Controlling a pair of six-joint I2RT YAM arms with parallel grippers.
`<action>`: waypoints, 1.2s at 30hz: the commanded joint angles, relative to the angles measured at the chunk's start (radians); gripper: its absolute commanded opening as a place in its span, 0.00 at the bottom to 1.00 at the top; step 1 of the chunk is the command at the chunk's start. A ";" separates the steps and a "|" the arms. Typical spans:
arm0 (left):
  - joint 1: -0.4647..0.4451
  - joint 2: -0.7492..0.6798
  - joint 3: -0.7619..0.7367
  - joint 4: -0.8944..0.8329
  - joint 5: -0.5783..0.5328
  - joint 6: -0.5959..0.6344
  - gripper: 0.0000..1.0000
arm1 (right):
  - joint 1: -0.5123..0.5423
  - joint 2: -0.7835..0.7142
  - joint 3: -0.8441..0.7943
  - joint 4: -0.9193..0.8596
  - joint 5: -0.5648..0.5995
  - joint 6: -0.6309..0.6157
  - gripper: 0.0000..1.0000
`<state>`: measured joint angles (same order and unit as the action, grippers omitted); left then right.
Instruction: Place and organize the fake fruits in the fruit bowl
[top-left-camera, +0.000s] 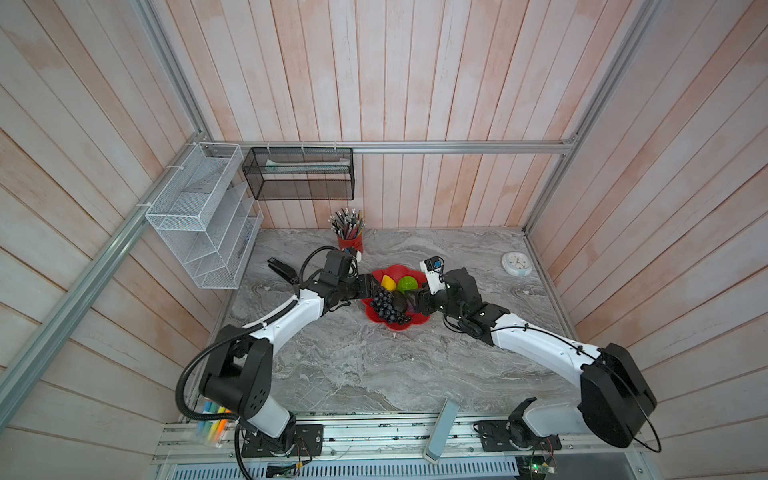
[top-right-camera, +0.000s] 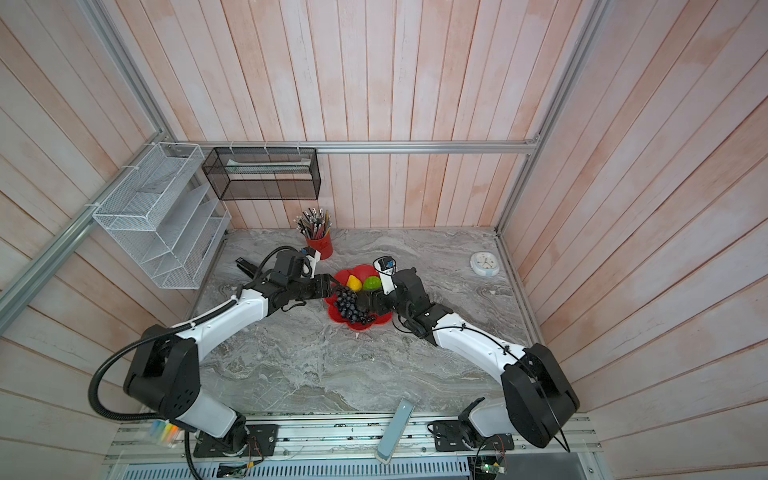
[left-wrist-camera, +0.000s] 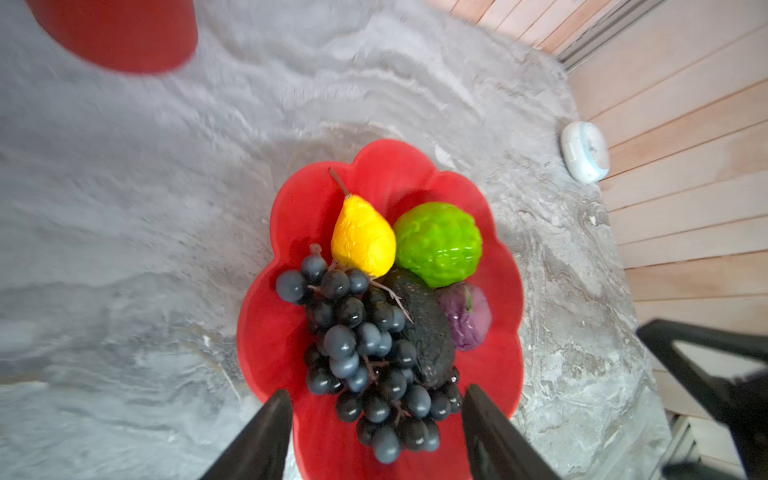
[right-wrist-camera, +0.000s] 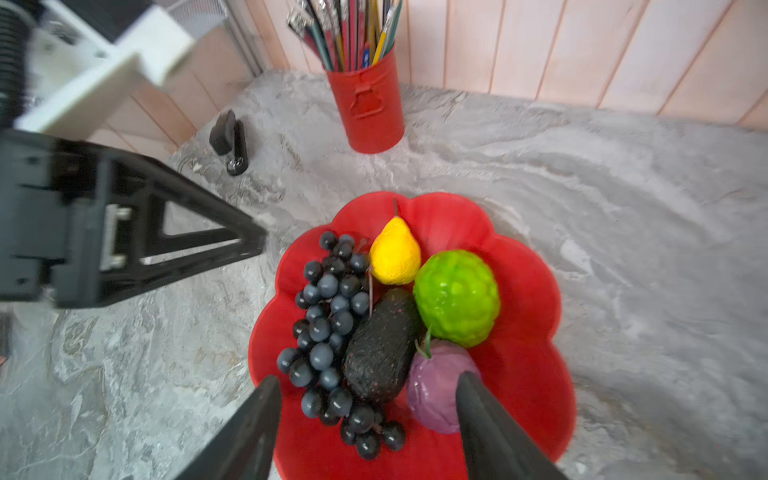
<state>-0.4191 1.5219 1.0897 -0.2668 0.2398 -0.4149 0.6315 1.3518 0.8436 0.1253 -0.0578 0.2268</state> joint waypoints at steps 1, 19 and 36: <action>0.009 -0.111 -0.035 -0.076 -0.146 0.067 0.83 | -0.071 -0.071 -0.017 -0.048 0.098 -0.029 0.77; 0.222 -0.441 -0.718 0.709 -0.565 0.389 1.00 | -0.550 -0.438 -0.515 0.495 0.166 -0.195 0.98; 0.427 0.005 -0.789 1.337 -0.336 0.366 1.00 | -0.692 0.150 -0.661 1.184 0.026 -0.192 0.98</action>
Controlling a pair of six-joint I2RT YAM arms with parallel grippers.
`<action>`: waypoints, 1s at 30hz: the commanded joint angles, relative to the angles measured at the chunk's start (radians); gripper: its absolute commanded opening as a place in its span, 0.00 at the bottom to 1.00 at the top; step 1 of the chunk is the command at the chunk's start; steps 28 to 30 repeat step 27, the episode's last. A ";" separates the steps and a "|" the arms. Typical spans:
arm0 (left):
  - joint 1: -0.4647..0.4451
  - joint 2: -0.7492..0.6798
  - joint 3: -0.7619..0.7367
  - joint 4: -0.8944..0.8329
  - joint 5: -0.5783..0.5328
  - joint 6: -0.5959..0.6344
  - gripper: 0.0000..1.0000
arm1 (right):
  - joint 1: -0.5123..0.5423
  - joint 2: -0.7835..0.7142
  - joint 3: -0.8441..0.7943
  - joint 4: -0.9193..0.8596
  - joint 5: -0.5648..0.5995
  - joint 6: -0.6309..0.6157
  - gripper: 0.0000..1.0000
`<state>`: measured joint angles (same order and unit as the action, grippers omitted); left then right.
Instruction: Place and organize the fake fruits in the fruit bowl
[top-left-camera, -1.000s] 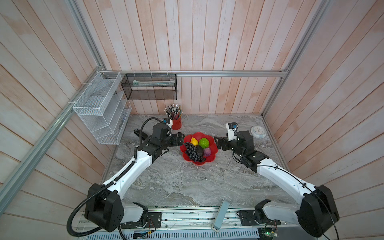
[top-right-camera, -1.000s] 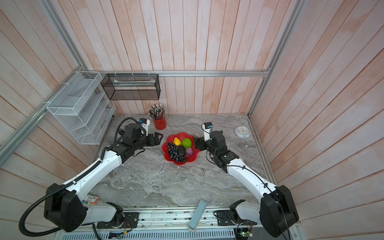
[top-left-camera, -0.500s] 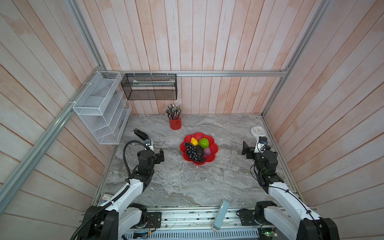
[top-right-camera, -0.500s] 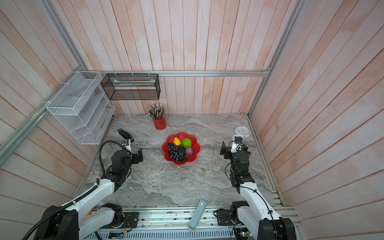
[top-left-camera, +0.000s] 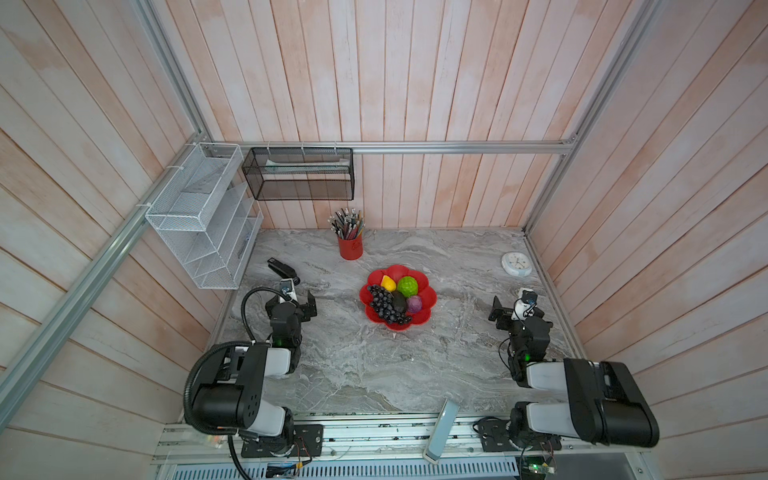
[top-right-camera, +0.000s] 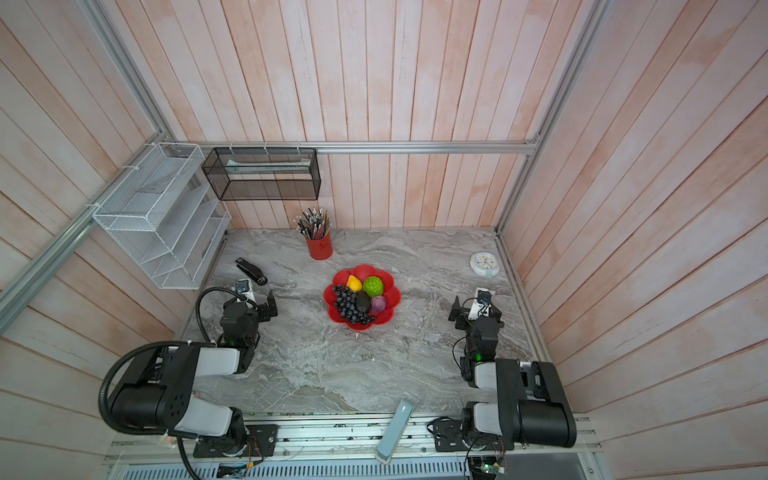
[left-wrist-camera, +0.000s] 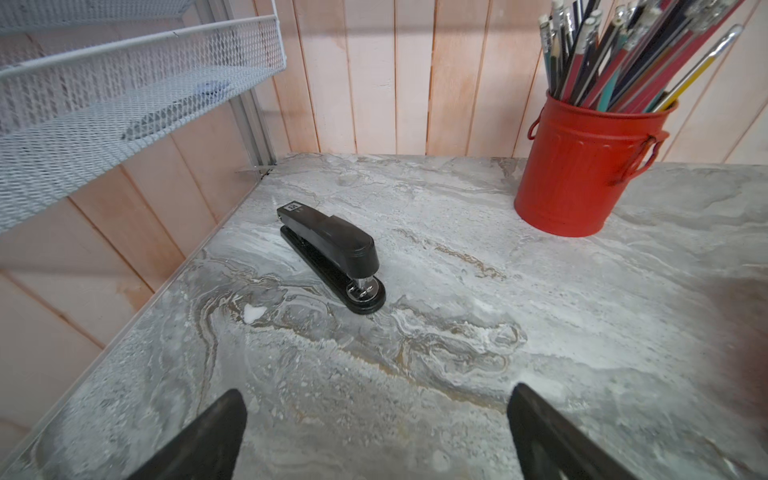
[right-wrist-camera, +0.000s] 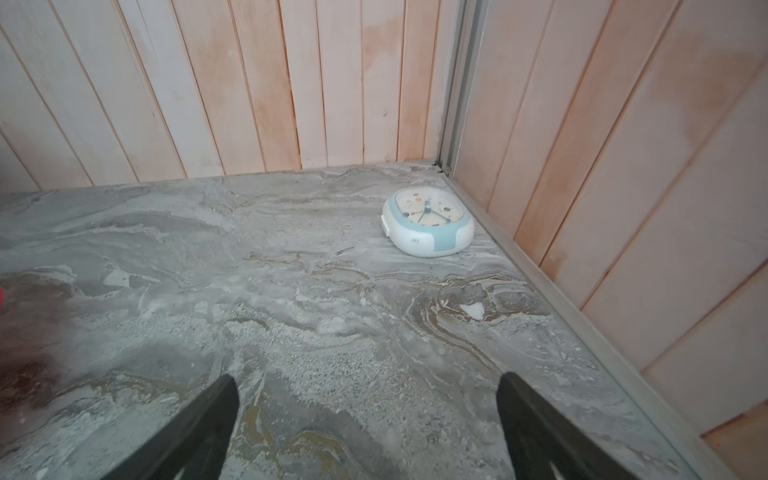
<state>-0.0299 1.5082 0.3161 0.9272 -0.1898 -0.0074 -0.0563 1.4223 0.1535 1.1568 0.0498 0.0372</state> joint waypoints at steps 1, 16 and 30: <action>0.042 0.063 -0.048 0.260 0.086 -0.037 1.00 | -0.006 0.136 0.023 0.245 -0.084 0.002 0.98; 0.031 0.034 -0.037 0.203 0.064 -0.037 1.00 | -0.009 0.098 0.093 0.044 -0.099 -0.005 0.98; 0.030 0.036 -0.030 0.191 0.064 -0.035 1.00 | -0.010 0.099 0.093 0.046 -0.099 -0.003 0.98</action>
